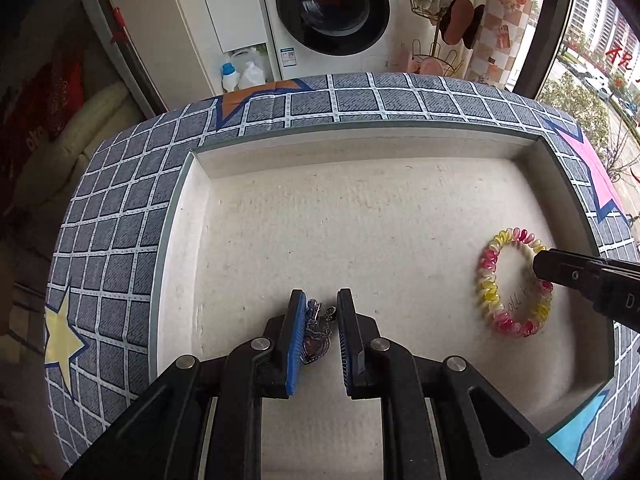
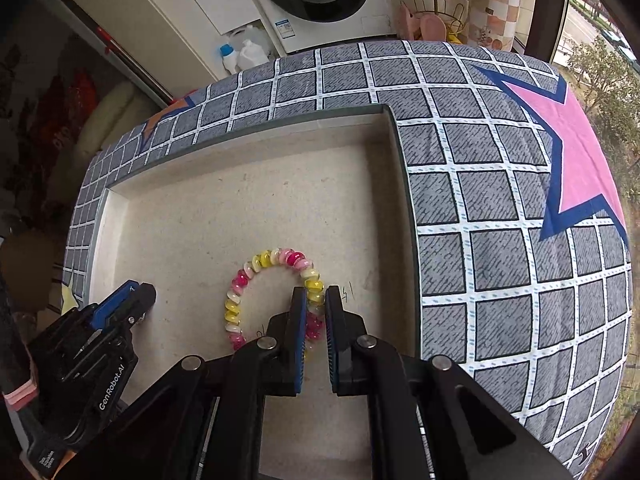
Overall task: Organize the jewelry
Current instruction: 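Carry the pendant with the left tool into the white tray while the right tool drops the bracelet there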
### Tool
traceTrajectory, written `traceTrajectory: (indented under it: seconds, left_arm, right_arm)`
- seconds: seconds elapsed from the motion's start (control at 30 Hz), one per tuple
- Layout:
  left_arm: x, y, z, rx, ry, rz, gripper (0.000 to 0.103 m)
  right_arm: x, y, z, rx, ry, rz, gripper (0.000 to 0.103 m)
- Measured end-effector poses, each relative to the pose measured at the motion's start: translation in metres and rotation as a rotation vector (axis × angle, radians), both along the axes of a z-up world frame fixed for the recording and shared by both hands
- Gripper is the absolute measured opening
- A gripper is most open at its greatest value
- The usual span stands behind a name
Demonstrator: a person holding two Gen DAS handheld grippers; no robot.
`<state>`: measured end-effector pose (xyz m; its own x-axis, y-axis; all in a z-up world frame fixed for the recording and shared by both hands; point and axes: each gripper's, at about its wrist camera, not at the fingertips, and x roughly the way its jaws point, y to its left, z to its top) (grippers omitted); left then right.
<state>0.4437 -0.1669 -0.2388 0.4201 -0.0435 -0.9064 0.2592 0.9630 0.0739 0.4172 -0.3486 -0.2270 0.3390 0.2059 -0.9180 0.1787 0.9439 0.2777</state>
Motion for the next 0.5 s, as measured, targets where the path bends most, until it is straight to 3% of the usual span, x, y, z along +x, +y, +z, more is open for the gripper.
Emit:
traceTrajectory:
  seconds: [0.07, 0.17, 0.23, 0.3, 0.4, 0.5]
  left_arm:
    - [-0.001, 0.000, 0.002, -0.001, 0.007, 0.002, 0.028]
    - [-0.005, 0.003, 0.012, -0.022, -0.016, 0.006, 0.033]
    - [-0.011, 0.006, 0.023, -0.026, -0.048, 0.018, 0.103]
    - [-0.019, 0.009, 0.037, -0.040, -0.110, 0.024, 0.103]
    - [-0.025, 0.011, 0.046, -0.040, -0.104, 0.011, 0.103]
    - [-0.040, 0.020, 0.059, -0.047, -0.134, 0.012, 0.103]
  right_arm:
    - [0.000, -0.001, 0.001, 0.008, 0.006, -0.006, 0.011]
    - [-0.002, -0.004, 0.003, 0.029, 0.005, -0.015, 0.023]
    - [-0.005, -0.005, 0.009, 0.046, -0.016, -0.022, 0.043]
    - [-0.008, -0.007, 0.016, 0.068, -0.038, -0.032, 0.045]
    - [-0.014, -0.010, 0.027, 0.097, -0.054, -0.053, 0.045]
    - [-0.024, -0.011, 0.040, 0.115, -0.075, -0.067, 0.055]
